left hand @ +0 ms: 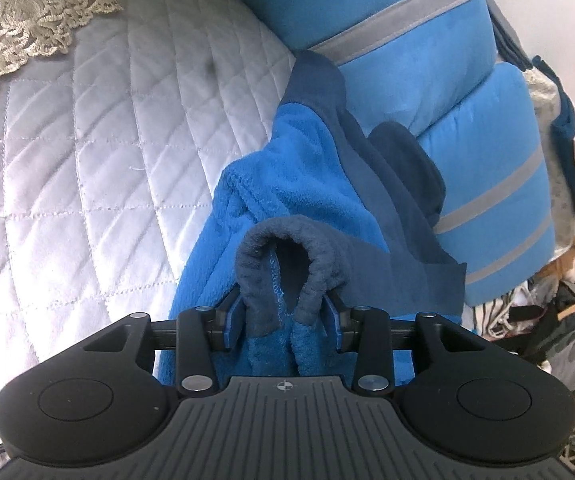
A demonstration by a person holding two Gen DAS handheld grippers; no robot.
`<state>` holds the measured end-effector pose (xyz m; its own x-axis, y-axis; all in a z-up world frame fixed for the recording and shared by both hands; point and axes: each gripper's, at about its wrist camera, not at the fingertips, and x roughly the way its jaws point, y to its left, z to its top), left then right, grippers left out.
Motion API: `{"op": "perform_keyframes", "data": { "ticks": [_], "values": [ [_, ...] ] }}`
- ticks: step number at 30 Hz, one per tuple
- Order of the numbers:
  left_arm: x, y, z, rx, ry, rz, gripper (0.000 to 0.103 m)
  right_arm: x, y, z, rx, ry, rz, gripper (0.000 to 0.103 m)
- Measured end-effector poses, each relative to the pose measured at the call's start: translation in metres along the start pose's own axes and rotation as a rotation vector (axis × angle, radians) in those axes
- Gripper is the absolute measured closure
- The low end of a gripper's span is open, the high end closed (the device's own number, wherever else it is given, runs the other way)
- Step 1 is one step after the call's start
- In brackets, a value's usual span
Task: Fold clothes
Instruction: 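Lower the held navy sleeve onto the blue hoodie with the left tool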
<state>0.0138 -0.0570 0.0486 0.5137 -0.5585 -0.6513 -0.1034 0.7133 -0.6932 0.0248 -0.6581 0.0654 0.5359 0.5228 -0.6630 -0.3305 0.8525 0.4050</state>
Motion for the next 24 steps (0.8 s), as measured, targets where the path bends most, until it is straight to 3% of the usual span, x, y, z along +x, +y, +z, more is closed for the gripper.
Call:
{"op": "perform_keyframes", "data": {
  "ticks": [3, 7, 16, 18, 19, 20, 22, 24],
  "values": [
    [-0.001, -0.001, 0.001, -0.006, -0.015, 0.003, 0.063, 0.015, 0.006, -0.005, -0.007, 0.034, 0.012, 0.037],
    [-0.003, -0.001, 0.002, -0.013, -0.028, 0.006, 0.063, 0.036, 0.007, -0.008, -0.021, 0.053, -0.077, 0.029],
    [-0.002, -0.001, 0.004, -0.019, -0.042, 0.006, 0.063, 0.044, -0.007, 0.001, 0.084, -0.060, -0.109, 0.031],
    [-0.002, -0.001, 0.004, -0.021, -0.052, 0.007, 0.063, 0.046, -0.011, 0.001, 0.101, -0.065, -0.114, 0.041],
    [-0.002, -0.001, 0.005, -0.022, -0.057, 0.007, 0.063, 0.047, -0.012, 0.001, 0.106, -0.063, -0.119, 0.071],
    [-0.002, -0.001, 0.005, -0.022, -0.061, 0.007, 0.063, 0.047, -0.014, 0.001, 0.117, -0.058, -0.125, 0.080],
    [-0.002, -0.001, 0.004, -0.023, -0.066, 0.014, 0.064, 0.046, -0.018, 0.000, 0.144, -0.047, -0.109, 0.090],
    [0.000, 0.001, 0.003, -0.029, -0.066, 0.027, 0.064, 0.043, -0.017, -0.003, 0.135, -0.043, -0.121, 0.093]
  ]
}}
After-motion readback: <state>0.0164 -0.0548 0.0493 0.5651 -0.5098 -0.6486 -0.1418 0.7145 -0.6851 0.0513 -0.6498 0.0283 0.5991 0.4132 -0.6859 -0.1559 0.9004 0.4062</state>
